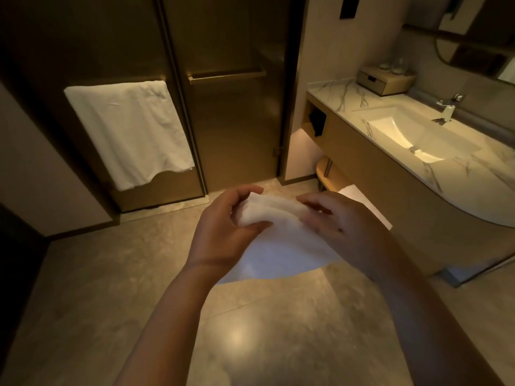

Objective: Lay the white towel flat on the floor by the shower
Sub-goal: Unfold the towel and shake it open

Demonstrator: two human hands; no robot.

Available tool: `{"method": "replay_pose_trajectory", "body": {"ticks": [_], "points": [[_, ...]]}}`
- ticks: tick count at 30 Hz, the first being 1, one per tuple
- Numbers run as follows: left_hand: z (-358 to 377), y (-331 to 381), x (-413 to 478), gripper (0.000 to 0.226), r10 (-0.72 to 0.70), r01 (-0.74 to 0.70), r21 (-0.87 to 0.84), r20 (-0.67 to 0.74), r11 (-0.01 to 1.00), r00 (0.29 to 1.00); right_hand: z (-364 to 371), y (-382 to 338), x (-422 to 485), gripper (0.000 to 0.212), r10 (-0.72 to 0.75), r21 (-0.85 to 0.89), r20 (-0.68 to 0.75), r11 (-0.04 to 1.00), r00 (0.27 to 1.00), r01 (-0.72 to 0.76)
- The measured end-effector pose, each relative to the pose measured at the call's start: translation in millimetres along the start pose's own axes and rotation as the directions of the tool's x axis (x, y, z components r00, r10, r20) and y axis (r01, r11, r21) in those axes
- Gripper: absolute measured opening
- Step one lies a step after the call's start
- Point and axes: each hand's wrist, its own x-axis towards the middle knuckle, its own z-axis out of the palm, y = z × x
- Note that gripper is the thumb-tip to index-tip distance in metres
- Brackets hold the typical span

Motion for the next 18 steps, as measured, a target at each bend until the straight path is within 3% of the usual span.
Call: {"method": "replay_pose_trajectory", "body": {"ticks": [7,12,18], "points": [[10.0,19.4,-11.9,0.047,0.025,-0.026,0.029,0.044,0.999,0.999,-4.7,-6.7,6.9,0.035,-0.126,-0.032,-0.01,0.992,0.992,0.125],[14.3,24.3,-19.0,0.047,0.032,-0.034,0.046,0.041,0.998,0.999,-9.6,-6.9,4.3,0.031,-0.153,-0.069,0.043,0.985,0.987,0.156],[14.5,26.9,-25.7,0.048,0.033,-0.034,0.053,0.021,0.998,0.999,-6.3,-16.5,-1.3,0.018,-0.173,-0.105,0.012,0.979,0.985,0.174]]}}
